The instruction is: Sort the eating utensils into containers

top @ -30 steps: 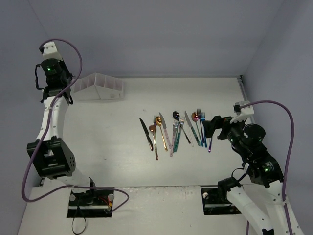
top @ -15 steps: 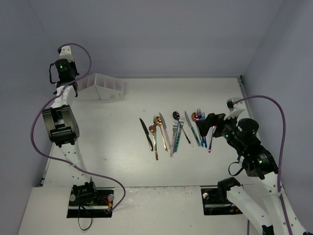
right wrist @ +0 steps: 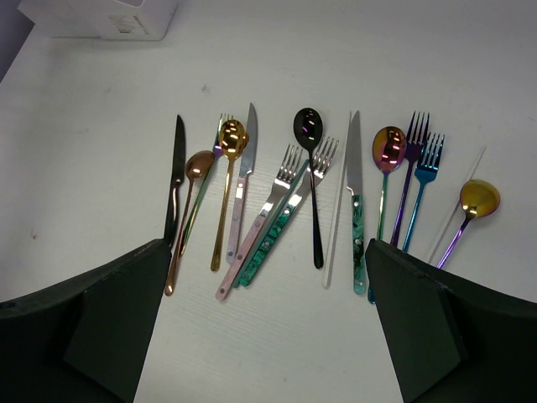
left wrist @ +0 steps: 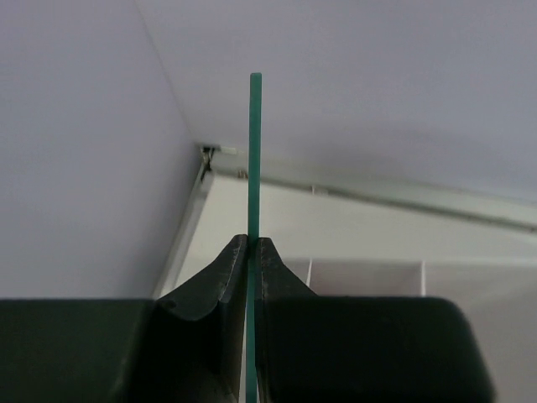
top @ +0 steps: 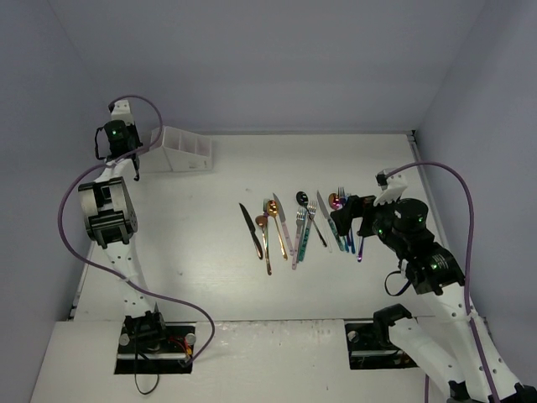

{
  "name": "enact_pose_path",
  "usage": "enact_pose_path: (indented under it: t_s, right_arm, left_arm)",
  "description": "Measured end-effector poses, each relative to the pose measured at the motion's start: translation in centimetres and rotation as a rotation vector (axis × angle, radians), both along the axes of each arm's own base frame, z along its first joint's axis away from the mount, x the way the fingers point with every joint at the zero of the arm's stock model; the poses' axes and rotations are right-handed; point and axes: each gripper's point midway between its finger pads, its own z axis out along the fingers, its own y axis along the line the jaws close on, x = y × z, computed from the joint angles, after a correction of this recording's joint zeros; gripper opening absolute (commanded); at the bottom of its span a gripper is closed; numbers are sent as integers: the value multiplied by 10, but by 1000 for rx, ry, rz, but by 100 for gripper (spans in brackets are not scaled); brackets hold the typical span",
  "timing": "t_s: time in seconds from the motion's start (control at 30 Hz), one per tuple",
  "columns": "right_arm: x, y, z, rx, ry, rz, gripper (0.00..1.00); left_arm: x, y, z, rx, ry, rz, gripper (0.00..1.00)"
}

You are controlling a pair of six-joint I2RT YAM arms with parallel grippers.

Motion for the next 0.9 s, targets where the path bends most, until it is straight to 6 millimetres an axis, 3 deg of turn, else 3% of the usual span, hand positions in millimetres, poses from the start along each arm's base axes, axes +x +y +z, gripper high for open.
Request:
enact_pose_path:
  t_s: [0.13,0.57,0.77,0.9]
  right_arm:
    - [-1,0,-4,-4,4,3,100]
    - [-4,-3,-25,-12,42,-9,100]
    - [-3,-4,-26,7,54,-35,97]
    - [2,-8,-30,18,77,-88,91]
  left_arm:
    - [-6,-2,-19,-13,35,1,11]
    - [-23,-9,-2,-53,2,3,53]
    - [-59,-20,34,-102,-35,20,69]
    - [-101,-38,80,-153,-85,47,74]
